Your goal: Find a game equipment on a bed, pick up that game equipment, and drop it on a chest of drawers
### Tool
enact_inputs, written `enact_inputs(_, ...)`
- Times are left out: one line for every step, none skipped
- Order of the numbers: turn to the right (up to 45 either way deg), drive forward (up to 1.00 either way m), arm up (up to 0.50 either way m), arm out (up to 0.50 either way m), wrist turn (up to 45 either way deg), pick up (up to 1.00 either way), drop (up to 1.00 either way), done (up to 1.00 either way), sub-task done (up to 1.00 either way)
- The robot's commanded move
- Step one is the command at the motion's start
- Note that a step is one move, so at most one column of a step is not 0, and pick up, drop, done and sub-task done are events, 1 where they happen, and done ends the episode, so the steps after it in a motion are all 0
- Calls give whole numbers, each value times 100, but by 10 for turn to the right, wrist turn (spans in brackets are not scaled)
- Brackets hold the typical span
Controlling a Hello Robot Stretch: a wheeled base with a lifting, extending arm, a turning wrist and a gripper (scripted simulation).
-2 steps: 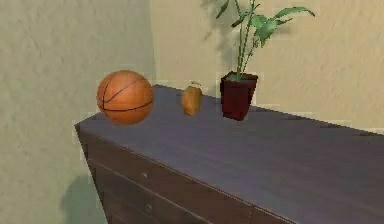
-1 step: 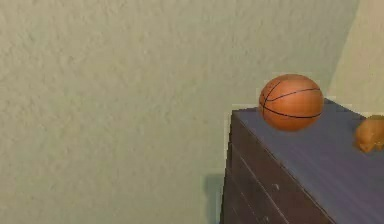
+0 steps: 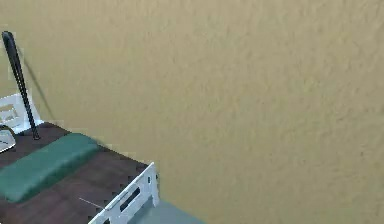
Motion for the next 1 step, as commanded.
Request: enact_inputs(-270,0,0,0,0,0,0,0,0)
